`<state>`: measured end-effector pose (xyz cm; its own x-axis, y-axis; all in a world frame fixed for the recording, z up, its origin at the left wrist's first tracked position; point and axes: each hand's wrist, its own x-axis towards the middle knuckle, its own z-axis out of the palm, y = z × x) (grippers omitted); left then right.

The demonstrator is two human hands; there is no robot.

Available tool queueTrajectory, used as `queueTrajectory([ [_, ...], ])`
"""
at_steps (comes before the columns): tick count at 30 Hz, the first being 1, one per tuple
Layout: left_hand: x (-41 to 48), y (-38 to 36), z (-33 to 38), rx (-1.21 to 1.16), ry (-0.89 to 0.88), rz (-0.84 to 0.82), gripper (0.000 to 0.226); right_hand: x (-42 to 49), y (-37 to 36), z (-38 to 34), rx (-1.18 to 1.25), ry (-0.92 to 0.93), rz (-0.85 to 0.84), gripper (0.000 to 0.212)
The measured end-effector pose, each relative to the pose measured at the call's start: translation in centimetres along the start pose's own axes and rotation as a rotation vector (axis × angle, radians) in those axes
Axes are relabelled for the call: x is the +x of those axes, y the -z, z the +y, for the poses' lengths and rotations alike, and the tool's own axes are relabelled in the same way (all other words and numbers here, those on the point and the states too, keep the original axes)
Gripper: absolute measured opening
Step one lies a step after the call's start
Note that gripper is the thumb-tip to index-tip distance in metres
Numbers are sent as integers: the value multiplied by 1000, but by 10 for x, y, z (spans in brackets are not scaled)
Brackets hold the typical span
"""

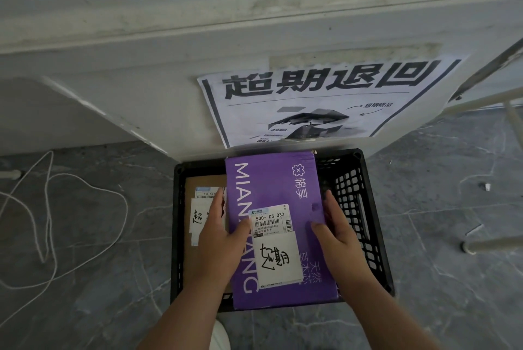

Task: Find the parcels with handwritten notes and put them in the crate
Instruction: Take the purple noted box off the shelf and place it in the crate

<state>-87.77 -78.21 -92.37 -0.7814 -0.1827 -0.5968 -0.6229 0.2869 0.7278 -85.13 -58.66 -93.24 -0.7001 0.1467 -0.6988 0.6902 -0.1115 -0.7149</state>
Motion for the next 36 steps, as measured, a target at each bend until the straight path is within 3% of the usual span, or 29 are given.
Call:
queueTrajectory([
  [7,-21,0,28,-23,-47,44,58,-32,-3,-31,34,69,16,59],
  [12,-60,6,80,-82,-90,18,45,-77,2,-82,116,109,34,50],
  [19,-124,20,164,-66,-202,-43,49,-144,15,-150,203,186,97,41],
  [29,-257,37,307,-150,-358,-171,42,-285,66,-266,302,359,172,37],
  [36,-369,22,407,-147,-508,-307,36,-400,134,-337,361,523,347,36],
])
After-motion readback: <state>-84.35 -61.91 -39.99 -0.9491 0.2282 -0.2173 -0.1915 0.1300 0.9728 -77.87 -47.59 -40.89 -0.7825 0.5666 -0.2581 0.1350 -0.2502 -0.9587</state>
